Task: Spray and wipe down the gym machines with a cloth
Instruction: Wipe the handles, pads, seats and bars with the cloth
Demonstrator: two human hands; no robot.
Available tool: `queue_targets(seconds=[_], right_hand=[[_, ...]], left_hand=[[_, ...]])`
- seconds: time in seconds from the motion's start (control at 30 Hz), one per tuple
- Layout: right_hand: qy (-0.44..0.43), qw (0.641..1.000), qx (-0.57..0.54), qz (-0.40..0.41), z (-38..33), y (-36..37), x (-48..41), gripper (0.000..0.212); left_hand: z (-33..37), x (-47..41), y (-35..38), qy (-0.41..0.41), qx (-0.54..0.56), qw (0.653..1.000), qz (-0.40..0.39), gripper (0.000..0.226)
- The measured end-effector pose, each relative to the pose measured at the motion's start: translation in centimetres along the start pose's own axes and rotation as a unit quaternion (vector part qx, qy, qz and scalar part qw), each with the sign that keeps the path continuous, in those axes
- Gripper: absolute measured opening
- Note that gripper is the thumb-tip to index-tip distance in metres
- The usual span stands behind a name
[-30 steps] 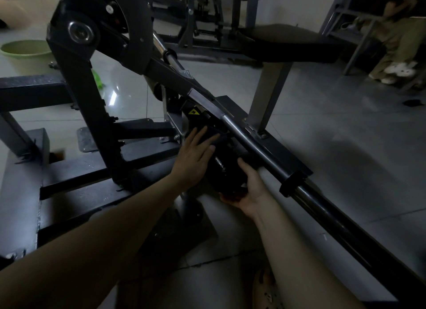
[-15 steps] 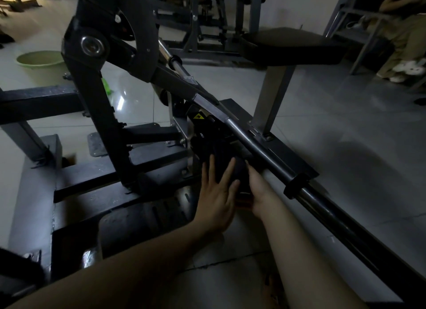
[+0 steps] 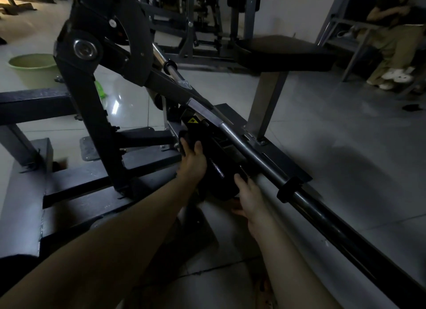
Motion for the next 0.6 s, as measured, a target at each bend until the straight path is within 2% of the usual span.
queue_targets(seconds=[0.07,0.13,0.17,0.23,0.3,0.37,0.43,0.5,0.53,0.6], right_hand=[[-0.04,0.999,0.036,0.01,-0.8,0.0,0.1,0.09],[-0.066,0.995,0.079,0.019,-1.6,0.3,0.2,0.108],[-0.068,0.992,0.101,0.024,-1.8,0.6,0.3,0.11],[-0.081,0.985,0.142,0.052,-1.9,1.0,0.5,0.105],[-0.094,0.98,0.156,0.081,-1.8,1.0,0.5,0.101],[-0.102,0.977,0.157,0.098,-2.1,0.8,0.8,0.096],[-0.096,0.979,0.147,0.104,-2.1,0.6,0.9,0.082],[-0.063,0.989,0.093,0.095,-1.6,0.4,0.8,0.056],[-0.042,0.995,0.042,0.076,-1.4,0.4,0.6,0.051],[0.041,0.997,-0.068,0.024,-0.7,0.7,0.1,0.059]], left_hand=[[0.1,0.3,0.0,-0.053,0.106,0.993,-0.013,0.072],[-0.1,1.3,0.2,-0.047,0.123,0.991,-0.023,0.076],[-0.2,2.3,0.3,-0.027,0.107,0.994,-0.025,0.074],[-0.6,3.9,0.1,0.03,0.053,0.997,-0.036,0.069],[-0.7,4.8,-1.2,0.077,-0.021,0.996,-0.041,0.052],[-0.3,5.1,-3.2,0.139,-0.085,0.986,-0.018,0.032],[0.6,5.8,-5.0,0.203,-0.155,0.967,0.022,0.023],[1.3,6.1,-5.8,0.252,-0.222,0.941,0.049,0.017],[1.6,6.1,-5.9,0.269,-0.239,0.932,0.054,0.017],[2.2,5.5,-6.0,0.281,-0.231,0.93,0.053,0.025]])
Point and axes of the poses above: each hand's wrist, its own x-axis away from the middle knuckle, its own y-axis out of the palm, z = x × y, the point moved 5 cm from there along -x, towards the middle knuckle, and after that the axes turned 7 degrees about x, right-handed, at the moved point
